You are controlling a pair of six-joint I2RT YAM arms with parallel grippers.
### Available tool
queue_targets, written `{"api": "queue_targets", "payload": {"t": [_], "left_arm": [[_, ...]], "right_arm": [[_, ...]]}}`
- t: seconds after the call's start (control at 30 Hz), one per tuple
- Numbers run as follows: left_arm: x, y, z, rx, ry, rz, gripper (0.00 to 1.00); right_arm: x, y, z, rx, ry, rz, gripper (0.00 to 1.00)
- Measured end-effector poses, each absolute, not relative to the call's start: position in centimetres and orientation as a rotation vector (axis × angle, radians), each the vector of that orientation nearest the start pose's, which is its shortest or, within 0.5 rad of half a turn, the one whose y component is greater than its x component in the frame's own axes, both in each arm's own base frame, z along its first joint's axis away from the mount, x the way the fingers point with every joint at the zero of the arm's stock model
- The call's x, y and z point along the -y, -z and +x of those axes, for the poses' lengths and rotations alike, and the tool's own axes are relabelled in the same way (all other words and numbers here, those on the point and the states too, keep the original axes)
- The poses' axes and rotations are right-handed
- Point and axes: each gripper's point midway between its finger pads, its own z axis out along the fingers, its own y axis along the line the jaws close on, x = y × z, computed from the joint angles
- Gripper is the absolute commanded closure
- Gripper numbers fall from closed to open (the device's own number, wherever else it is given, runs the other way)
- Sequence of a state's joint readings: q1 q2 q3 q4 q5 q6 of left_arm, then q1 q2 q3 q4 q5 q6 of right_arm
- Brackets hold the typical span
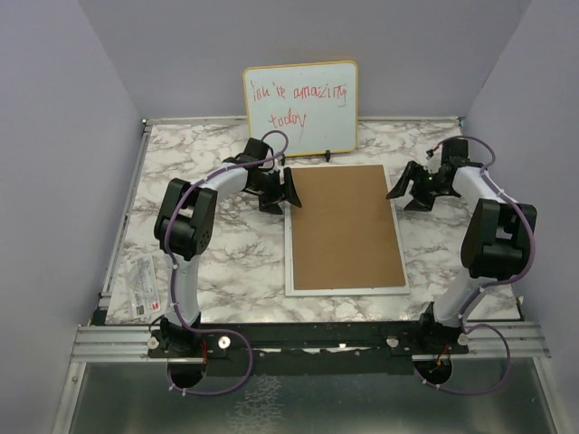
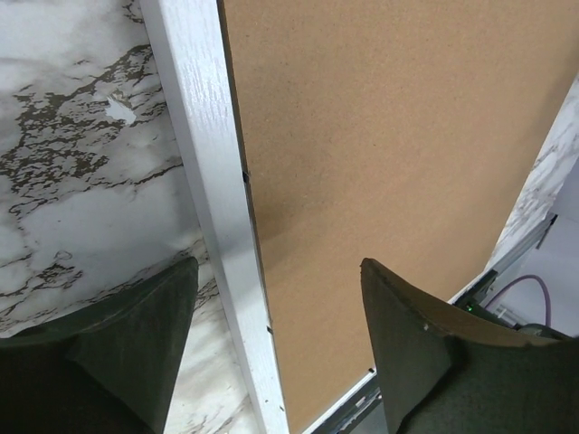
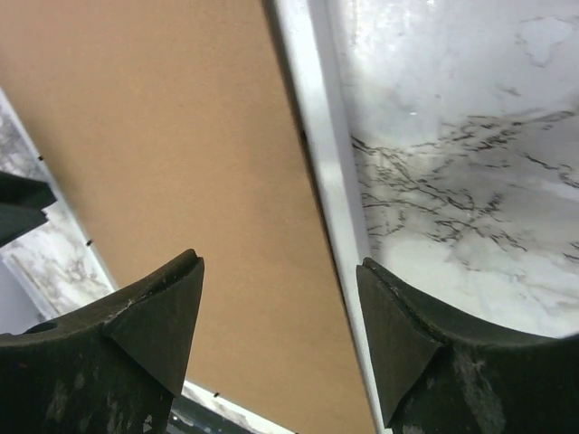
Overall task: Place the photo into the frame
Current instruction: Place the photo frame item in the photo frame.
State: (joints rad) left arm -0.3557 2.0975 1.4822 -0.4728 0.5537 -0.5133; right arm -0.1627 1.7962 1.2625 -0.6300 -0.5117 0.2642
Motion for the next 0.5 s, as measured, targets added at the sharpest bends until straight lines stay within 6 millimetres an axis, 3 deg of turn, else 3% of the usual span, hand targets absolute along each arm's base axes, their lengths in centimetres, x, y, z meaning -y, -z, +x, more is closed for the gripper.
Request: {"api": "queue_targets", "payload": {"t": [0.3,0.5], "left_arm": [[26.1,-4.6,38.7,-2.768,1.001,-0.022,0.2],[26.1,-4.6,38.7,-2.768,1.007,-0.018,0.2]], "right_arm": [[-3.2,-4.8,35.7,-2.707,-0.677,0.544,0.26],[-4.8,-3.5,34.2,-2.711,-0.807,0.569,0.26]]}}
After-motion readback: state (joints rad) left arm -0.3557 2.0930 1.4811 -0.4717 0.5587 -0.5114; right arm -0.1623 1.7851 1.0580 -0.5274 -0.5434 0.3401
